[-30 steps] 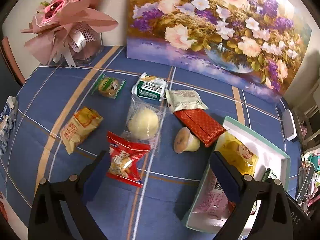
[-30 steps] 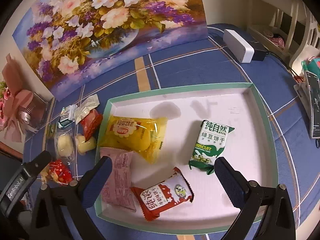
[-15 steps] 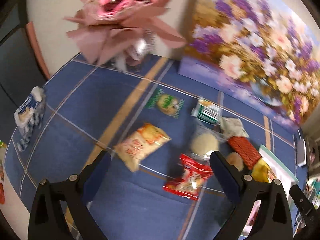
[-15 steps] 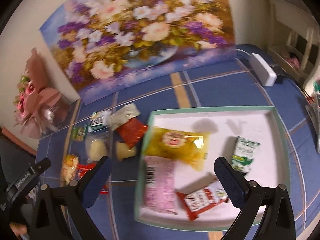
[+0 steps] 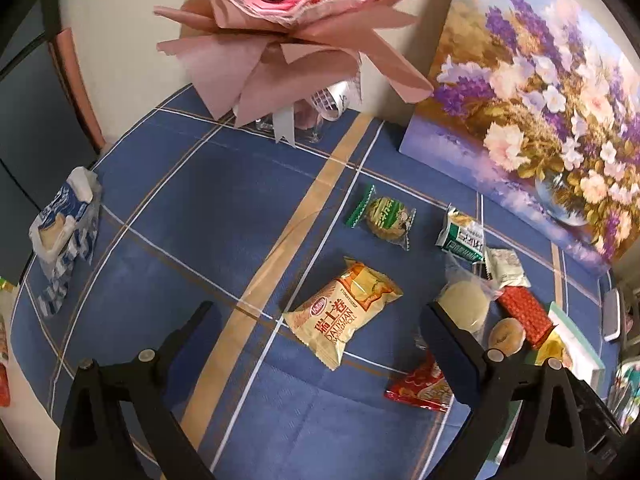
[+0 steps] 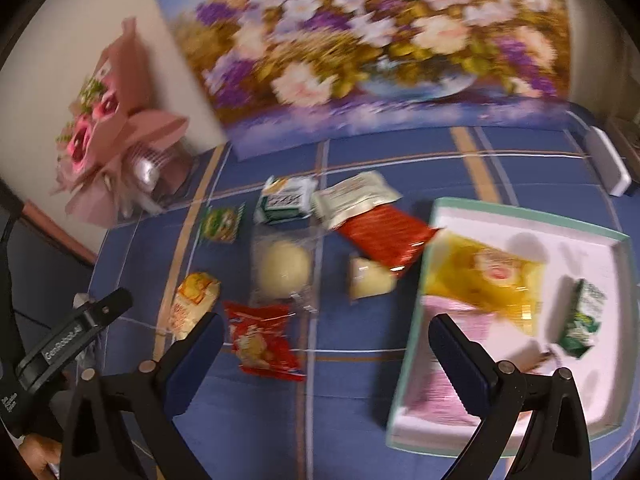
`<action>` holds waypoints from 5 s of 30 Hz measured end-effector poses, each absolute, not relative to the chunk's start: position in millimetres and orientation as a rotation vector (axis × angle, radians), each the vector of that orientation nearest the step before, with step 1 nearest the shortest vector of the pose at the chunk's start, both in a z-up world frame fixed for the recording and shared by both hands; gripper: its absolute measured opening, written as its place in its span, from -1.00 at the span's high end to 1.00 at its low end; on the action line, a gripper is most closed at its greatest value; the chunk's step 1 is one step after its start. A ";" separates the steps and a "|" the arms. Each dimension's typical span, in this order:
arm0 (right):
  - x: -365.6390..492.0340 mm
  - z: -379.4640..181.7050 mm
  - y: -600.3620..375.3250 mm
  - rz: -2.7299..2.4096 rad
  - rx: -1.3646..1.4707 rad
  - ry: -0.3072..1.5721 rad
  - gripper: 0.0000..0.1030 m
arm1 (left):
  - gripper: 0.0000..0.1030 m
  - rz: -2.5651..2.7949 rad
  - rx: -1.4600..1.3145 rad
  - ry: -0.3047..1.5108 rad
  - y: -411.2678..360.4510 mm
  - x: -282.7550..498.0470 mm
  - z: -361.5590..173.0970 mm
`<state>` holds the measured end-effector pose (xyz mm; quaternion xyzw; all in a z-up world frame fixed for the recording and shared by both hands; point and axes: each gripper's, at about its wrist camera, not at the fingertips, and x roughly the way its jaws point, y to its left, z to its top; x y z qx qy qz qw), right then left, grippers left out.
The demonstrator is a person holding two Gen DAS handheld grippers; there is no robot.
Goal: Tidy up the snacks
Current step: 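Grasp croissant pack with left tool while right tool grasps red nice pack, then carry croissant pack with left tool while right tool carries red nice pack over tray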
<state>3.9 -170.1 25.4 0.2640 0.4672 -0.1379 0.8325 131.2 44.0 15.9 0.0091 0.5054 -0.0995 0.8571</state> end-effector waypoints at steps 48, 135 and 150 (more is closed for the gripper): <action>50.3 -42.3 -119.4 -0.146 0.600 1.192 0.23 | 0.27 -0.304 0.019 1.218 26.4 156.9 -42.6; -111.2 23.5 -319.9 -0.643 0.772 0.954 0.27 | 0.27 -0.642 0.176 1.017 -139.1 6.4 34.5; -164.9 4.6 -370.5 -0.809 0.831 0.988 0.27 | 0.26 -0.762 0.338 1.072 -220.4 -42.5 1.9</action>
